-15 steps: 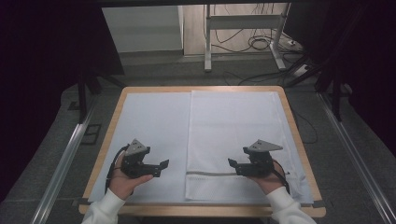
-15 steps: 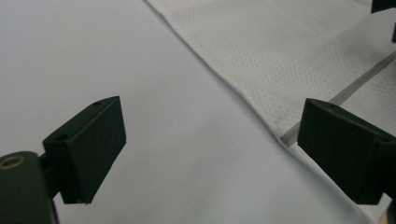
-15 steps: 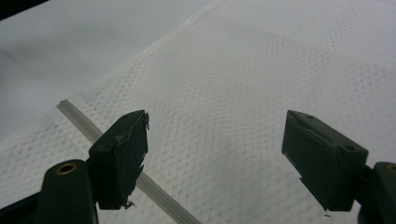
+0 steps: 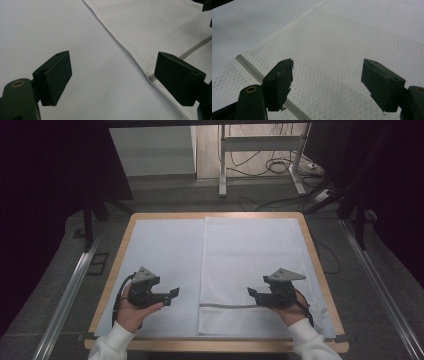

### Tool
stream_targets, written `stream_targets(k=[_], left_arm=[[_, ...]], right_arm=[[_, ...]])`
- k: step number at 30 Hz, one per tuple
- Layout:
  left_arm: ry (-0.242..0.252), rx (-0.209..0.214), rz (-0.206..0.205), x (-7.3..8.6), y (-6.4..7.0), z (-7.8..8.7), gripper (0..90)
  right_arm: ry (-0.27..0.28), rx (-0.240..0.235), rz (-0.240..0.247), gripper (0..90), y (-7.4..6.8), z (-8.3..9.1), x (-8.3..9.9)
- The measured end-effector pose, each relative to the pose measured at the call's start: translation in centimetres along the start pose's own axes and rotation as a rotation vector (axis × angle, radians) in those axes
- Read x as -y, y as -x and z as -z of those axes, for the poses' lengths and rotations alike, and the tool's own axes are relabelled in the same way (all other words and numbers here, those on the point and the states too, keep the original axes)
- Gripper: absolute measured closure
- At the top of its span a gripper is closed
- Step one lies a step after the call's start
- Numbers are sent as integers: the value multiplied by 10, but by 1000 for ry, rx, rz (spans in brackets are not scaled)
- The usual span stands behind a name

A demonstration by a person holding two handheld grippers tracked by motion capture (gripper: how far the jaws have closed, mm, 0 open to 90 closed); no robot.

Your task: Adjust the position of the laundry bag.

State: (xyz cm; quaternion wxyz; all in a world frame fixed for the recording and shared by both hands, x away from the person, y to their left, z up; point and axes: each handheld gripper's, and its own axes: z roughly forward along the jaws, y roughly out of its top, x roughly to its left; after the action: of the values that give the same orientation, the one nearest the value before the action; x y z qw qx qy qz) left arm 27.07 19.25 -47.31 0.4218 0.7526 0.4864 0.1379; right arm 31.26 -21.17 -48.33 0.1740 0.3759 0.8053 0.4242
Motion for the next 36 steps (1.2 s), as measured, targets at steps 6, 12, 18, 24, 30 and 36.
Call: stream_targets(k=[6,12,18,24,30,36], left_arm=[[-9,-5,7,-5,-1,-3,147],[-18,-10,28,-1,3,1,160],[-3,-19,42,-6,4,7,181],[-46,-8,39,-9,8,0,189],[-74,3,37,-10,12,-9,197],[-77,5,56,-11,15,-16,187]], right_arm=[[-17,12,29,254,-5,0,3],[23,30,52,268,-6,-6,-7],[26,4,55,268,-9,-9,-10],[20,3,60,268,-11,-7,-10],[18,12,55,268,-10,-7,-9],[16,10,59,268,-10,-7,-9]])
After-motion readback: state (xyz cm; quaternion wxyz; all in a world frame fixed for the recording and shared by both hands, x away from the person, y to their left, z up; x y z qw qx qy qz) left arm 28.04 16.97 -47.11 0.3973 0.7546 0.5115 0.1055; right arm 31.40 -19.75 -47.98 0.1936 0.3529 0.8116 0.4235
